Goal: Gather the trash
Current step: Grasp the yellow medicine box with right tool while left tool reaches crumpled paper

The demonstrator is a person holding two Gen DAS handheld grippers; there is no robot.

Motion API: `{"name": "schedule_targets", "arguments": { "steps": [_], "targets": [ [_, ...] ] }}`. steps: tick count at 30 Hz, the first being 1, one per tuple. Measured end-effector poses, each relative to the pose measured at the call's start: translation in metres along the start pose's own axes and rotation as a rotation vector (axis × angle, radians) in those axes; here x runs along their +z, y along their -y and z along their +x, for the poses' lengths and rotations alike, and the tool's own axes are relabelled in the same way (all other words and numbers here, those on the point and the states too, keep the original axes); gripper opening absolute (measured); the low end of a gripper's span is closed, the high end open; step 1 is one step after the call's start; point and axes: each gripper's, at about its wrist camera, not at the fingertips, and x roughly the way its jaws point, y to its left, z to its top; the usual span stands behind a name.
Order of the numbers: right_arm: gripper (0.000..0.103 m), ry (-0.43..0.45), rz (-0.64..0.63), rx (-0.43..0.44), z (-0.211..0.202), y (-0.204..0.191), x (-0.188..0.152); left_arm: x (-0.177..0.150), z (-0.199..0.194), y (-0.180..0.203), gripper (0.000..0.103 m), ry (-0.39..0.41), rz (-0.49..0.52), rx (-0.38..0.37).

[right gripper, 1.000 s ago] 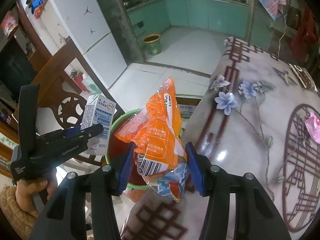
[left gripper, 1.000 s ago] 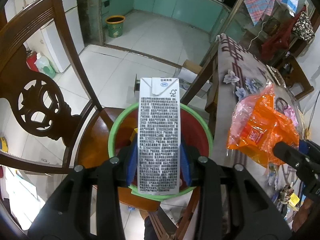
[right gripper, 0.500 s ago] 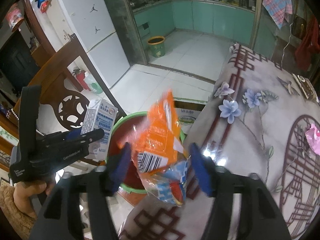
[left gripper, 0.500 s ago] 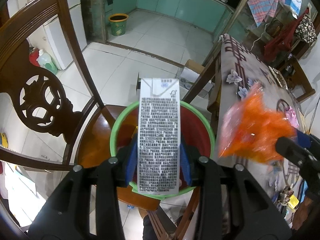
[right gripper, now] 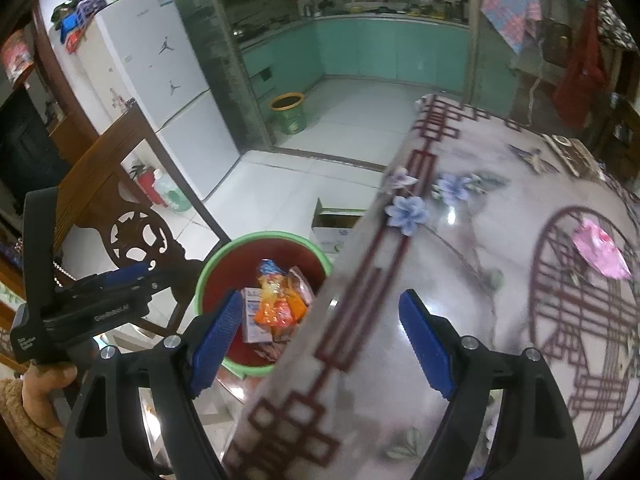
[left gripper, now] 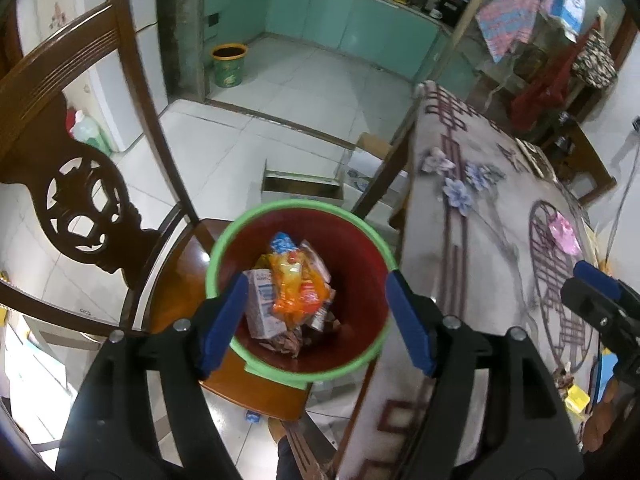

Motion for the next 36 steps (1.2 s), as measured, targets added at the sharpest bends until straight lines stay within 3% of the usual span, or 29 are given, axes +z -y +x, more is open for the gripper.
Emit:
{"name": "schedule_targets", "arguments": {
  "steps": [4,10,18,22,29,31,32,33,36],
  "targets": [
    [0.078,0.014,0.035,-0.028,-0.022,0.021,-0.015,-0.011,-0.007,0.03,0.069,-0.005,0.064,-0.033],
    [0.078,-0.02,0.052,-0.143,-0.061,0.077,-0.054,-0.031,-0.01,0.079,0.071,-0.023,0.15,-0.091],
    [0.078,-0.202,0.055,-0.298,-0.112,0.19,-0.145,-0.069,-0.006,0.16,0.072,-0.069,0.233,-0.146],
    [0.078,-0.282,0.055,-0.277,-0.118,0.228,-0.185,-0.098,-0.007,0.213,0.078,-0.101,0.259,-0.17],
    [0.078,-0.391,0.018,-0.147,-0.095,0.262,-0.23,-0.141,-0.005,0.288,0.079,-0.139,0.282,-0.175],
    [0.066,-0.41,0.012,-0.106,-0.089,0.27,-0.236,-0.151,-0.005,0.3,0.079,-0.146,0.281,-0.173],
    [0.055,-0.416,0.008,-0.094,-0.087,0.275,-0.237,-0.156,-0.005,0.306,0.079,-0.152,0.278,-0.171],
    [0.034,-0.42,0.005,-0.086,-0.086,0.28,-0.237,-0.161,-0.004,0.31,0.079,-0.16,0.276,-0.17],
    [0.03,-0.409,0.021,-0.021,-0.088,0.295,-0.231,-0.169,0.0,0.323,0.079,-0.185,0.27,-0.17]
  ]
}}
